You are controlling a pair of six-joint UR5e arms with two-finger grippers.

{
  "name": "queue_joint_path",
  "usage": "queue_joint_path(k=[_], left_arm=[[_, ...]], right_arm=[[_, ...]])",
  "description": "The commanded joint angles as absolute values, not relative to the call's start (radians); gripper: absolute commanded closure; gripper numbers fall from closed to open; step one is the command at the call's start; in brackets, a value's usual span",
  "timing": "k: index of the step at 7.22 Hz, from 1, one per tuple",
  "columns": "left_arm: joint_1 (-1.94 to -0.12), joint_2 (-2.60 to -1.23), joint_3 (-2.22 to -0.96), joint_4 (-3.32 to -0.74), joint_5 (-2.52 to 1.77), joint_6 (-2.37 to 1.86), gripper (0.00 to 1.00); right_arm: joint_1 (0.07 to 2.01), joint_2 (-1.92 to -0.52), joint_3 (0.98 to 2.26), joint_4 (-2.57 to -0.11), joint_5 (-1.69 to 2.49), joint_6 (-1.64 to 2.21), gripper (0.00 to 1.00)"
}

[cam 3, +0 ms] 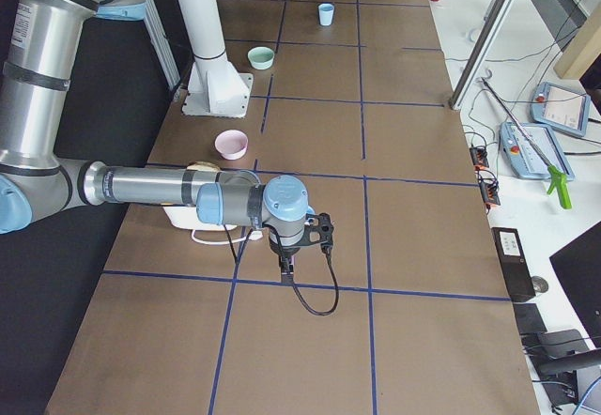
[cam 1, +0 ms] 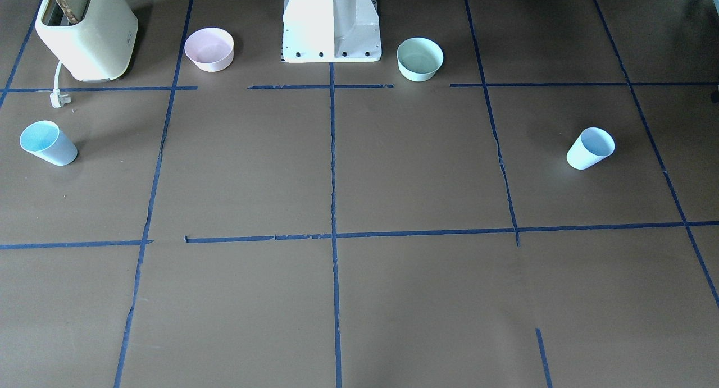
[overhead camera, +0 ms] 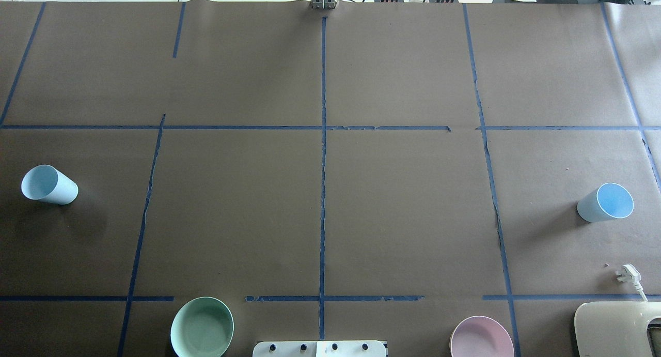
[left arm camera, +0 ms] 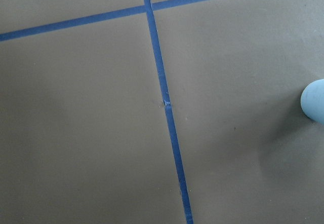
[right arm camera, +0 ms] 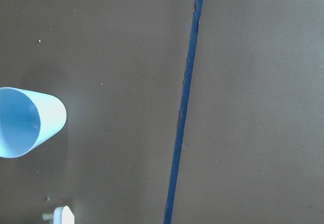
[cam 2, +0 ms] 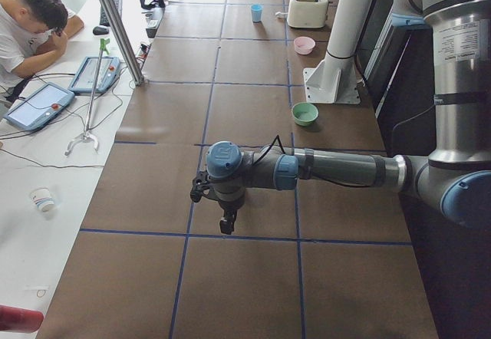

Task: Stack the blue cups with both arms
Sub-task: 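Move the left gripper toward the light-blue cup on its side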

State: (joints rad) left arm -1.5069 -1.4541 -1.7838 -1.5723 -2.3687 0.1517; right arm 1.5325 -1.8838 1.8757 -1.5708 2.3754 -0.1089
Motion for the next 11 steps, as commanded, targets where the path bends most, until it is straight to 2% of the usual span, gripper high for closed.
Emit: queue_joint_path(k=[1, 4, 7, 9, 11], left_arm=[[-1.506, -1.506, -1.784, -1.684, -2.370, 0.141, 0.00], [-1.419, -1.536, -1.786, -1.712, -2.367, 0.054, 0.00], [-1.265, -1.509, -1.786, -1.862, -2.350, -0.340, 0.00], [-1.111, -1.458, -1.775, -2.021, -2.181, -0.574, 0.00], [-1.056, -1.428, -1.770, -2.040, -2.174, -0.604, 0.00]], right_arm=[[1.532, -1.884, 1.875, -1.566, 2.376, -0.107, 0.00], [1.532, -1.884, 1.875, -1.565, 2.376, -0.109, 0.00], [1.532, -1.884, 1.875, -1.565, 2.376, -0.109, 0.00], [1.532, -1.884, 1.875, -1.565, 2.376, -0.109, 0.00], [1.532, -1.884, 1.875, -1.565, 2.373, -0.109, 0.00]])
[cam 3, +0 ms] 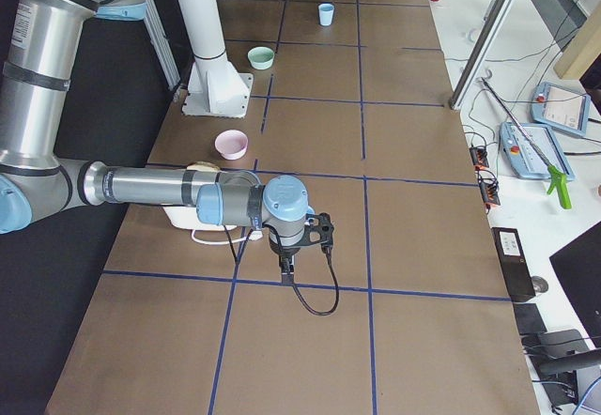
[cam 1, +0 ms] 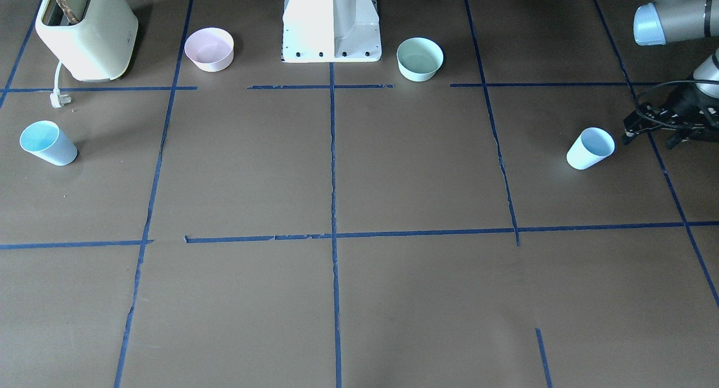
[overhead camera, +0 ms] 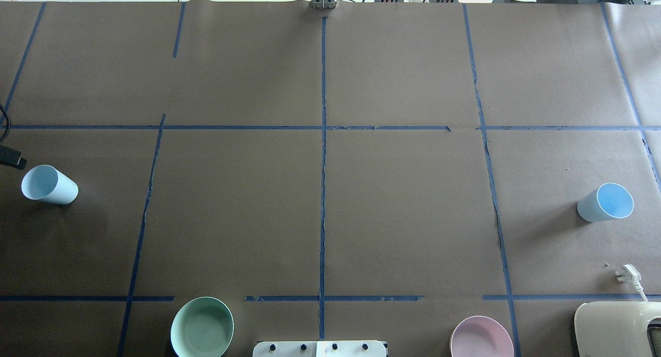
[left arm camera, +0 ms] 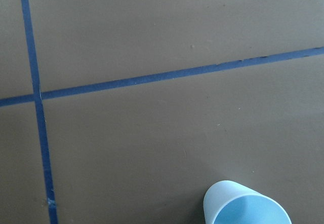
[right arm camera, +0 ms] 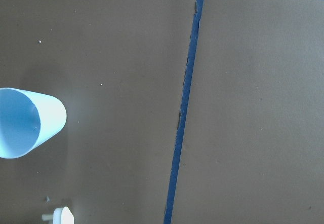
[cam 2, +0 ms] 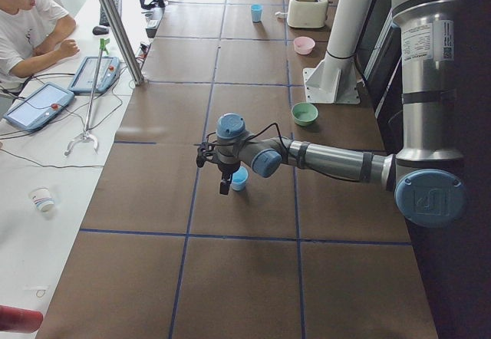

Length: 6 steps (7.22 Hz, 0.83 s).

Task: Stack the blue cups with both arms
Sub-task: 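Move the left gripper toward the light-blue cup on its side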

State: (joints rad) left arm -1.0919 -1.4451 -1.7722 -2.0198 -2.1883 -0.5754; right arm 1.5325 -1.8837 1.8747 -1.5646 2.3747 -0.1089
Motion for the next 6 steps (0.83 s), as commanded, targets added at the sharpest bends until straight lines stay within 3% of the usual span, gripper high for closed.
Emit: queue_joint_path(k=[1, 3, 4, 5, 6], left_arm=[[-1.037, -1.422, -1.758, -2.042, -2.174, -0.604, 0.00], [-1.005, -1.428, -1.709, -2.043, -2.174, -0.606, 0.00], [-1.002, -1.433, -1.703, -2.043, -2.174, -0.609, 0.13], [-1.002, -1.434, -1.703, -2.043, -2.177, -0.633, 0.52], [-1.000, -1.449, -1.704, -2.045, -2.181, -0.671, 0.80]], right_arm=[[1.532, -1.884, 1.875, -1.565, 2.373, -0.109, 0.00], [1.532, -1.884, 1.873, -1.566, 2.373, -0.109, 0.00], [1.532, -1.884, 1.871, -1.566, 2.373, -0.109, 0.00], [1.532, -1.884, 1.871, -1.566, 2.373, -0.109, 0.00], [1.532, -1.884, 1.871, -1.566, 2.373, -0.109, 0.00]])
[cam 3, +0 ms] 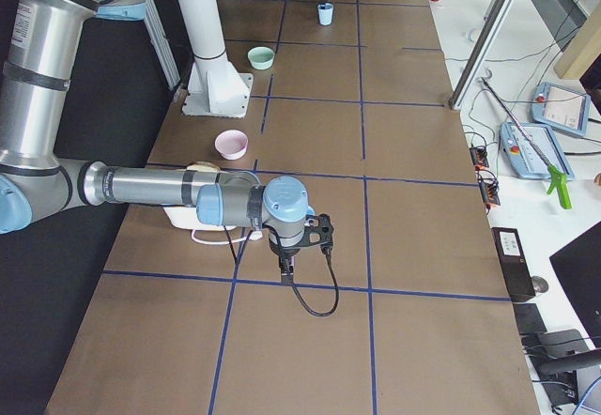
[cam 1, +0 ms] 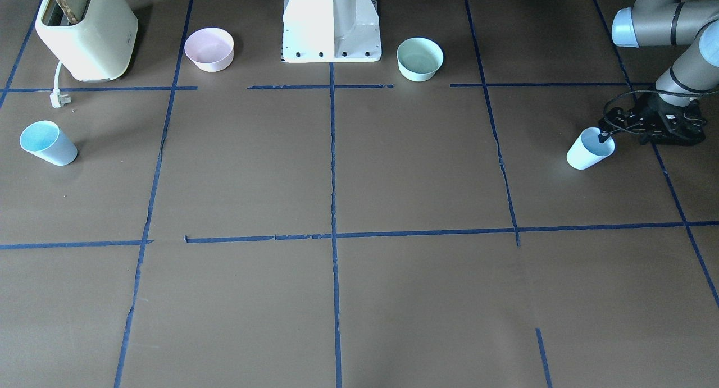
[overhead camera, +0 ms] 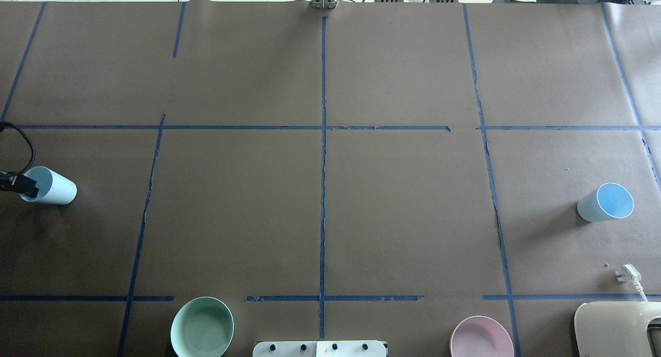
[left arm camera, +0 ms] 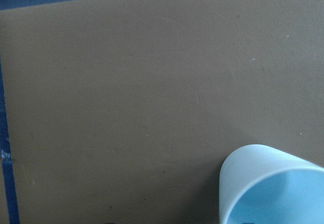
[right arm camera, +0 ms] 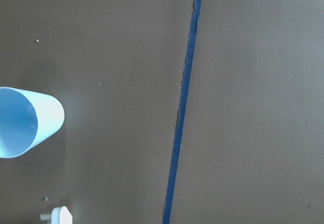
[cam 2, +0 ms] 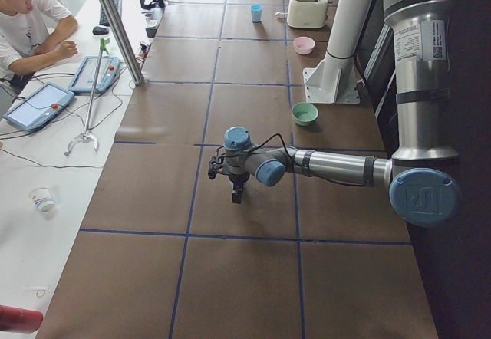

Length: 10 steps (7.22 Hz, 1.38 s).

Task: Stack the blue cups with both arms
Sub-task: 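Grasp the light-blue cup with the left gripper and lift it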

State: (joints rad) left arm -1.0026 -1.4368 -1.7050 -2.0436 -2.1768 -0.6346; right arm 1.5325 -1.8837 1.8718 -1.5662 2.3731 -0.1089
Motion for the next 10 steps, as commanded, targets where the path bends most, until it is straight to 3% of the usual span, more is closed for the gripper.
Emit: queue_joint_path(k=[1, 3, 6, 7, 10], left_arm=[[-1.000, -1.460, -1.709, -2.045, -2.186, -0.673, 0.93], [-1.000, -1.479, -1.721, -2.042, -2.235, -0.673, 1.00], [-1.000, -1.573, -1.799, -2.011, -2.327, -0.743, 1.00], [-0.996, -1.689, -1.801, -1.991, -2.326, -0.859, 1.00], [-0.747, -2.027, -1.801, -1.754, -2.153, -1.189, 1.00]], right_arm=[[1.532, -1.884, 1.871, -1.565, 2.373, -0.109, 0.00], [1.532, -1.884, 1.871, -1.566, 2.373, -0.109, 0.00], [1.532, -1.882, 1.871, -1.566, 2.373, -0.109, 0.00], [1.532, -1.882, 1.871, -1.566, 2.373, -0.109, 0.00], [1.531, -1.882, 1.871, -1.565, 2.373, -0.109, 0.00]])
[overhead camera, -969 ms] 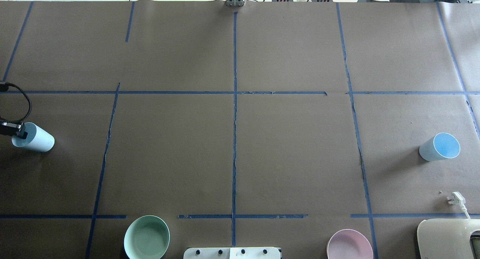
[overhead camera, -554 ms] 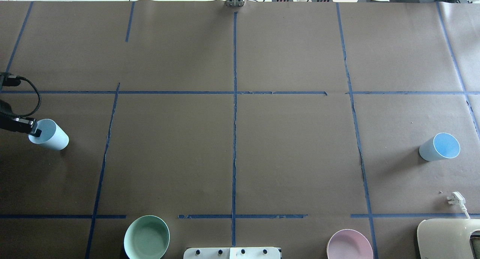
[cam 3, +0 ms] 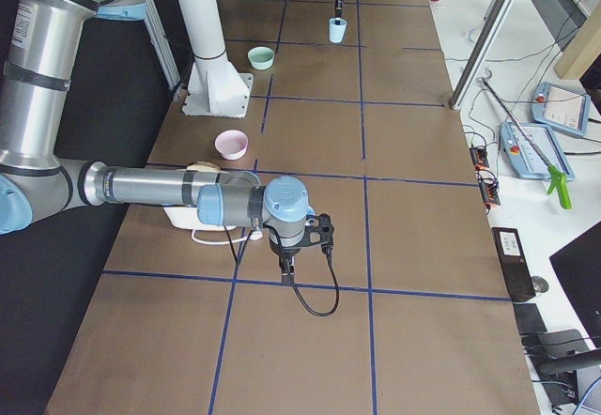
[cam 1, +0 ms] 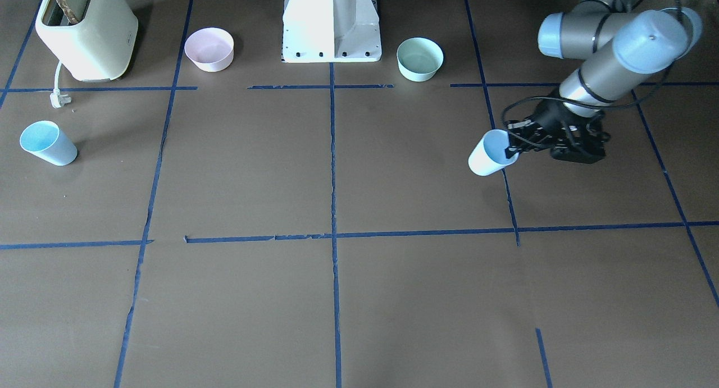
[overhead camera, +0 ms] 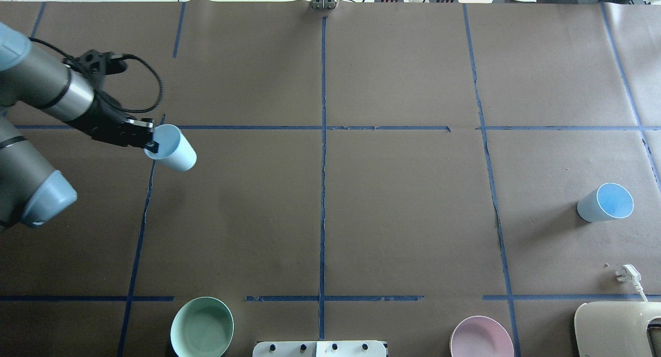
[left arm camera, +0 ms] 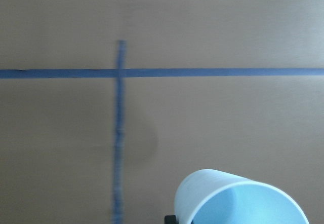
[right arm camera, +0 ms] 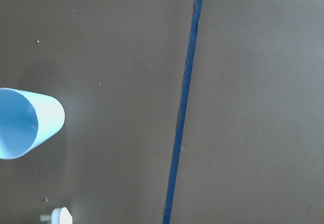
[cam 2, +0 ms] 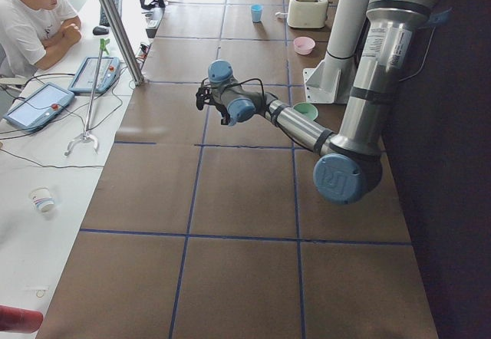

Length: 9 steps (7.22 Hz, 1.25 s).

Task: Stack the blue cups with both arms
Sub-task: 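Carry the cup to the table center and set it down upright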

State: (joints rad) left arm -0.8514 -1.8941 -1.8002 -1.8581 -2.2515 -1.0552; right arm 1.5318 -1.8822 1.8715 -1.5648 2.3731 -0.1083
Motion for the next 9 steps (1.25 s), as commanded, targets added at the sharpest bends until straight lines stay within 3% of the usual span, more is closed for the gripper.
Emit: queue_joint_path(k=[1, 3, 5, 6, 7, 8, 9], left_arm=[[-0.654, -2.121, -1.778, -1.712, -2.058, -1.295, 1.00], [-0.525, -2.306, -1.612, -1.718, -1.881, -1.419, 1.00], [-0.470, -2.350, -1.542, -1.724, -1.815, -1.417, 0.99], [-0.465, -2.352, -1.540, -1.724, -1.815, -1.413, 0.85], [-0.465, -2.349, -1.543, -1.724, -1.816, -1.407, 0.25], [-0.465, -2.350, -1.552, -1.721, -1.815, -1.379, 0.00], [-0.471, -2.349, -1.584, -1.709, -1.821, -1.364, 0.00]], right_arm=[[1.532, -1.882, 1.871, -1.565, 2.373, -0.107, 0.00], [1.532, -1.882, 1.871, -1.565, 2.375, -0.107, 0.00], [1.532, -1.882, 1.871, -1.566, 2.375, -0.107, 0.00], [1.532, -1.882, 1.871, -1.566, 2.376, -0.107, 0.00], [1.532, -1.882, 1.871, -1.566, 2.375, -0.107, 0.00], [1.531, -1.882, 1.871, -1.566, 2.376, -0.106, 0.00], [1.532, -1.882, 1.871, -1.566, 2.376, -0.107, 0.00]])
